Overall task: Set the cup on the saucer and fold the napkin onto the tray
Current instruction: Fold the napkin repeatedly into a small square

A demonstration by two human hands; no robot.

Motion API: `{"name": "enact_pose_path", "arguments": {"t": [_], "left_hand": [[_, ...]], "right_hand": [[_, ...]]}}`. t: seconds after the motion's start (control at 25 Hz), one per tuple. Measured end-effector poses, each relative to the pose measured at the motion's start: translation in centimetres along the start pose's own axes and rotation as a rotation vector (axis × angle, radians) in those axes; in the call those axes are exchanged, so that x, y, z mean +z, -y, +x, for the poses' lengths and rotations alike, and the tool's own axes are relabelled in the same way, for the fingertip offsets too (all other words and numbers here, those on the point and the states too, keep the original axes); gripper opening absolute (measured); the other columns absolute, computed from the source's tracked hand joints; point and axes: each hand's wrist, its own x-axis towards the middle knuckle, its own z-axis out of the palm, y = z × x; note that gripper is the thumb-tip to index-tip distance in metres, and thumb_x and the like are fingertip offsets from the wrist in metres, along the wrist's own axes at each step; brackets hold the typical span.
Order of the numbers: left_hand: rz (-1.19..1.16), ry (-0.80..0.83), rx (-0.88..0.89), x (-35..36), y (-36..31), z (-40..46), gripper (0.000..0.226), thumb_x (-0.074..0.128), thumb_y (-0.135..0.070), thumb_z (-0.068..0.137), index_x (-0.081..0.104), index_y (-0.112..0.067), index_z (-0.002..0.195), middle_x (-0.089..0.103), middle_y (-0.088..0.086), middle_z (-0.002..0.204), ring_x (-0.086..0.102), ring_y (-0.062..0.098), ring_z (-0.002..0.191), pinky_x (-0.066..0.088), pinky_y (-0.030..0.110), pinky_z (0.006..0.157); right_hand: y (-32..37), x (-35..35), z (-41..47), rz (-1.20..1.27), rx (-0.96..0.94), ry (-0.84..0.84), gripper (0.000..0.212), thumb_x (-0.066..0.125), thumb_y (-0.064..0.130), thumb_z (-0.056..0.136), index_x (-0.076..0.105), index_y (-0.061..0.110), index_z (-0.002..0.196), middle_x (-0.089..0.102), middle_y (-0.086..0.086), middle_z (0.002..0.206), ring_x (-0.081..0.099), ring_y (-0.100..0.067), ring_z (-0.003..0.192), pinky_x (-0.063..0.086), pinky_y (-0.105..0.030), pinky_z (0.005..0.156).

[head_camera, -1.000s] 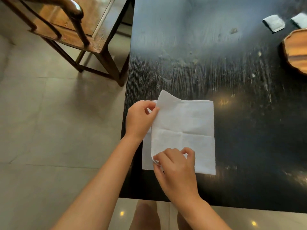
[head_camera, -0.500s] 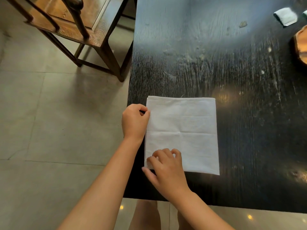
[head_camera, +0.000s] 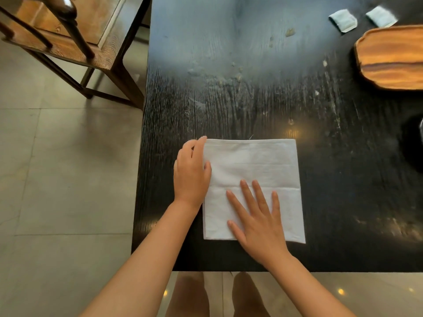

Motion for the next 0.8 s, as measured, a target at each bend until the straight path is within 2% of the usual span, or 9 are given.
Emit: {"name": "enact_pose_path", "arguments": {"t": [0.08, 0.16, 0.24, 0.4, 0.52, 0.6, 0.68, 0.8], "left_hand": [[0.236, 0.085, 0.230, 1.7, -0.9, -0.7, 0.051, 0.052, -0.003, 0.085, 0.042, -0.013, 0.135, 0.045, 0.012, 0.141, 0.043, 0.029, 0.128, 0.040, 0.047, 0.096], [0.342, 0.227, 0.296, 2.6, -1.1, -1.4, 0.050, 0.038, -0.018, 0.093, 0.030, -0.013, 0.142, 0.031, 0.008, 0.151, 0.028, 0.025, 0.139, 0.031, 0.055, 0.105], [0.373, 0.300, 0.261, 3.0, -0.6, -1.8, 0.056, 0.025, -0.033, 0.094, 0.019, -0.014, 0.146, 0.018, 0.004, 0.155, 0.019, 0.020, 0.142, 0.019, 0.056, 0.110], [0.402, 0.319, 0.254, 3.4, -0.4, -1.8, 0.061, 0.019, -0.040, 0.093, 0.012, -0.014, 0.147, 0.004, -0.001, 0.154, 0.006, 0.014, 0.142, 0.010, 0.053, 0.112], [0.410, 0.310, 0.250, 3.4, -0.4, -1.9, 0.060, 0.019, -0.040, 0.093, 0.013, -0.013, 0.147, 0.005, -0.001, 0.154, 0.010, 0.015, 0.142, 0.012, 0.054, 0.112], [0.417, 0.317, 0.252, 3.5, -0.4, -1.9, 0.060, 0.019, -0.039, 0.093, 0.012, -0.014, 0.147, 0.004, -0.001, 0.154, 0.010, 0.015, 0.142, 0.010, 0.053, 0.112], [0.419, 0.328, 0.241, 3.5, -0.4, -1.8, 0.060, 0.017, -0.039, 0.093, 0.009, -0.016, 0.148, 0.001, -0.004, 0.154, 0.005, 0.013, 0.143, 0.006, 0.051, 0.113], [0.430, 0.338, 0.230, 3.5, -0.5, -1.8, 0.060, 0.014, -0.039, 0.093, 0.005, -0.017, 0.148, -0.002, -0.005, 0.155, 0.001, 0.012, 0.143, 0.002, 0.050, 0.114]], "right_hand": [[-1.7, -0.1, -1.3, 0.001, 0.015, 0.002, 0.067, 0.029, 0.057, 0.089, 0.010, 0.031, 0.148, 0.006, -0.006, 0.158, 0.001, -0.028, 0.144, 0.006, -0.057, 0.111], [-2.6, -0.5, -2.0, 0.018, 0.027, -0.011, 0.065, 0.025, 0.057, 0.090, 0.012, 0.030, 0.148, 0.009, -0.006, 0.158, 0.002, -0.027, 0.144, 0.006, -0.055, 0.111], [-2.7, -1.2, -1.4, 0.102, 0.057, -0.068, 0.060, 0.022, 0.052, 0.092, 0.013, 0.028, 0.147, 0.014, -0.005, 0.157, 0.004, -0.022, 0.143, 0.004, -0.050, 0.111], [-3.0, -2.3, 4.6, 0.199, 0.101, -0.207, 0.058, 0.025, 0.038, 0.094, 0.012, 0.020, 0.147, 0.011, -0.005, 0.157, 0.002, -0.018, 0.143, 0.000, -0.049, 0.113], [-3.8, -2.1, 8.2, 0.108, 0.012, -0.176, 0.058, 0.026, 0.037, 0.091, 0.026, 0.013, 0.144, 0.027, -0.006, 0.153, 0.021, -0.018, 0.142, 0.013, -0.051, 0.113], [-6.1, -1.9, 8.3, 0.030, -0.084, -0.150, 0.061, 0.028, 0.041, 0.089, 0.033, 0.010, 0.142, 0.033, -0.006, 0.150, 0.029, -0.019, 0.139, 0.012, -0.049, 0.111], [-10.0, -1.8, 7.5, -0.029, -0.122, -0.165, 0.065, 0.028, 0.044, 0.089, 0.031, 0.009, 0.143, 0.031, -0.006, 0.151, 0.027, -0.019, 0.139, 0.007, -0.047, 0.110], [-15.8, -2.6, 5.3, -0.116, -0.080, -0.152, 0.066, 0.024, 0.047, 0.091, 0.018, 0.011, 0.146, 0.022, -0.004, 0.155, 0.016, -0.017, 0.142, 0.002, -0.052, 0.111]]}}
